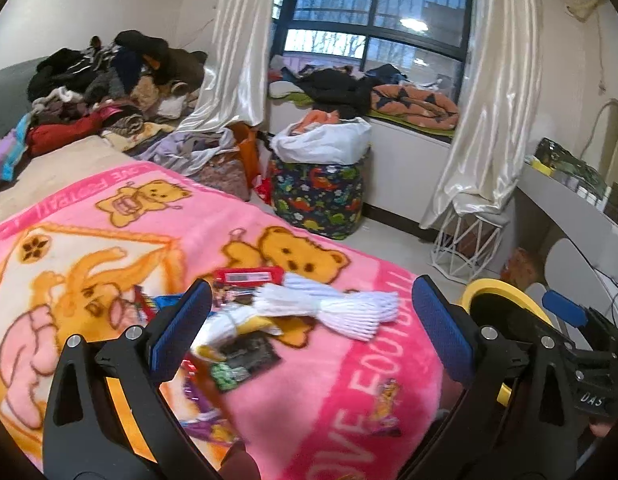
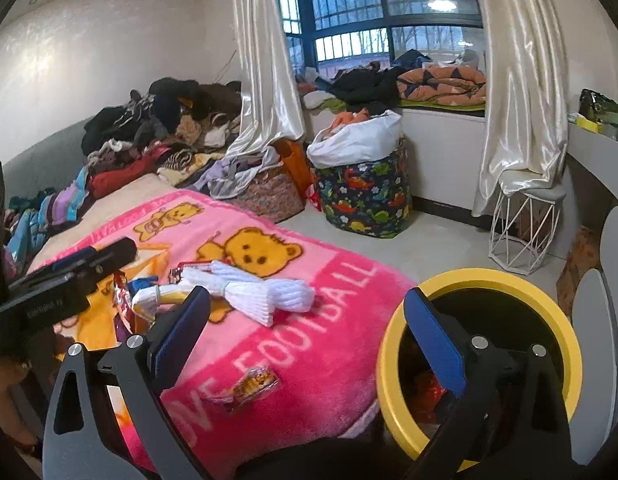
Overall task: Collect trash
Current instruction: 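Move both open grippers back over the trash on the blanket, then grasp the white foam mesh net bundle with the right gripper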
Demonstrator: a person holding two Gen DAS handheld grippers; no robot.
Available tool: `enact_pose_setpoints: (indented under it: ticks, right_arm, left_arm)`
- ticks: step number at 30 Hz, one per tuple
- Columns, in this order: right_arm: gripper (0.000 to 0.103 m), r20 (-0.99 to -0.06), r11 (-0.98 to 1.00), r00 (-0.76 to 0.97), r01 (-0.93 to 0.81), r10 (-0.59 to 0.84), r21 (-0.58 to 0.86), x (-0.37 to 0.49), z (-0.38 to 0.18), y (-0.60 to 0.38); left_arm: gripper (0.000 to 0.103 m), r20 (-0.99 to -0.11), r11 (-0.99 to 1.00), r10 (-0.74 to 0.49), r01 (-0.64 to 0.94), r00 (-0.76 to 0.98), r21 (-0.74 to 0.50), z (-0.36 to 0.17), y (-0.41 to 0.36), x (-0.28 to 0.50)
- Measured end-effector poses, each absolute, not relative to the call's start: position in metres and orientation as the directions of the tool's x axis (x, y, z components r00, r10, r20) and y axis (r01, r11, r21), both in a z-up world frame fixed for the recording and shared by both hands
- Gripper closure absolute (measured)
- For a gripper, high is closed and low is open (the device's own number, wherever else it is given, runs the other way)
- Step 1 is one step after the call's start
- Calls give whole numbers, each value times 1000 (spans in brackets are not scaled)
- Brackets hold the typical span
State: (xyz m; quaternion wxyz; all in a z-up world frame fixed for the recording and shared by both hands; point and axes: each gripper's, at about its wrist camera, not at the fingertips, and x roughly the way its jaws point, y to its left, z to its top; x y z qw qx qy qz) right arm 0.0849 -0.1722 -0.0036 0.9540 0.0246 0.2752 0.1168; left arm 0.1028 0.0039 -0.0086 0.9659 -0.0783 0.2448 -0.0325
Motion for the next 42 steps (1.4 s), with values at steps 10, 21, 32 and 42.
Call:
enact_pose_setpoints:
  ticks: [10,21,32,42]
  right_arm:
    - [9,-570,959,772,-250,282,135,118,-16,-143]
    - [19,-687,920,671,-393,280,-8,176,-44,-86]
    - [63,-804,874,583,-444,115,-196,218,-98,-48]
    - [89,-793,883,544,-469,275,-16,191,-81,-67]
  left_arm:
    - [11,-484,979,-21,-80,875,-188,-16,48,105]
    - [11,-545,956,46,-194,837,-218,-41,97,116]
    - [11,-610,919,32,-263,792,-294,-79,128,132]
    - [49,-667,857,-46,-314,744,-409,-105,144,147]
